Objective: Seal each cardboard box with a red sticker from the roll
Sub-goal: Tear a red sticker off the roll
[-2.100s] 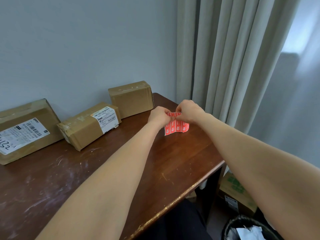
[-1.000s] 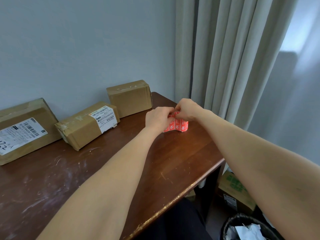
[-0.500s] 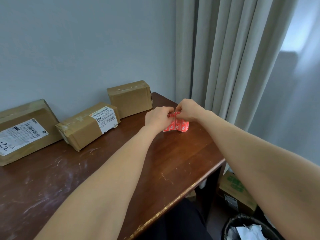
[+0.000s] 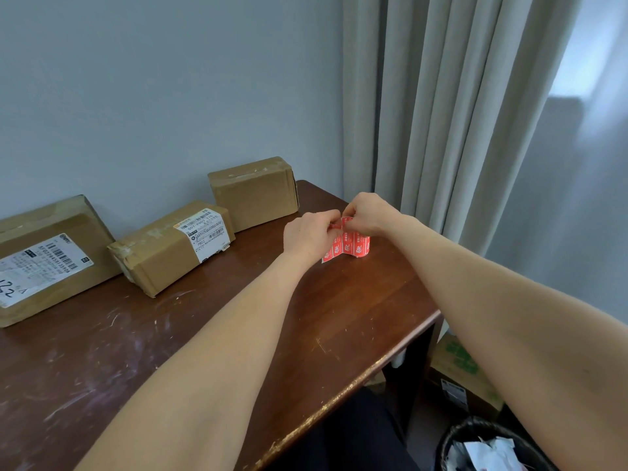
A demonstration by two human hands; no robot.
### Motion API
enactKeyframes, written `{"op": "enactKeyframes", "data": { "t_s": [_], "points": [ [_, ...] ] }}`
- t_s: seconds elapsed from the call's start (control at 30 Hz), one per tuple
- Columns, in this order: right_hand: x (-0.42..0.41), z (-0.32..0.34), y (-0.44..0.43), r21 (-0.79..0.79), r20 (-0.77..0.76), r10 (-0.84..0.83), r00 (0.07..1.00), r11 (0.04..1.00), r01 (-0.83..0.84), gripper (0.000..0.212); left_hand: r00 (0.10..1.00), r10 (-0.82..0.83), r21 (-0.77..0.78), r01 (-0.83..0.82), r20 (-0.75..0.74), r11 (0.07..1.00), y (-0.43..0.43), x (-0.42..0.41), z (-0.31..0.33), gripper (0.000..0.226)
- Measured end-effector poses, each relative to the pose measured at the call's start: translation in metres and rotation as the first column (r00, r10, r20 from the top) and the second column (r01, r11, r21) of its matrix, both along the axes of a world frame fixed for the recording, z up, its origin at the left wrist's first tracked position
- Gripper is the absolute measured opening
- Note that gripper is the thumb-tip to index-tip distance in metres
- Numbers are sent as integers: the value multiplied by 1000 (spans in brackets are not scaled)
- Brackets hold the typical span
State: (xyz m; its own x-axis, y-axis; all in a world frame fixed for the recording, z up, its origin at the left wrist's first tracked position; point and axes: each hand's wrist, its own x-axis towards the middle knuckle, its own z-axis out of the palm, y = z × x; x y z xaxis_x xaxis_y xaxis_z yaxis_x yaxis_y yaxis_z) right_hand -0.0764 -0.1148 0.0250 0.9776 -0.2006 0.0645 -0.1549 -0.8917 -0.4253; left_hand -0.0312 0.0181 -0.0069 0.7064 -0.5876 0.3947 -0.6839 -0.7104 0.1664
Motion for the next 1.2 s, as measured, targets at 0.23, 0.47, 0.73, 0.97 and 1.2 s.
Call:
{"op": "enactKeyframes", "data": {
  "t_s": [0.23,0.47,0.73,0.97,1.2],
  "points": [
    [2,1,0,-12,-31,6,1000,1000,-6,32,954,84,-88,-114,-286,990,1,10,4,36],
    [2,3,2,-51,-79,2,997,999,-6,37,902,71,-103,-126,-426,987,-1,14,1,40],
    [2,1,5,-71,-45,-29,999,997,26,38,826,111,-113,-206,-552,972,-9,18,1,41],
    [2,0,7,-84,-39,-45,998,996,42,40,759,143,-135,-291,-636,947,-9,22,-2,41],
    [2,1,6,-75,-58,-39,998,997,34,41,717,43,-261,-308,-696,915,-7,20,-3,63]
  ]
}}
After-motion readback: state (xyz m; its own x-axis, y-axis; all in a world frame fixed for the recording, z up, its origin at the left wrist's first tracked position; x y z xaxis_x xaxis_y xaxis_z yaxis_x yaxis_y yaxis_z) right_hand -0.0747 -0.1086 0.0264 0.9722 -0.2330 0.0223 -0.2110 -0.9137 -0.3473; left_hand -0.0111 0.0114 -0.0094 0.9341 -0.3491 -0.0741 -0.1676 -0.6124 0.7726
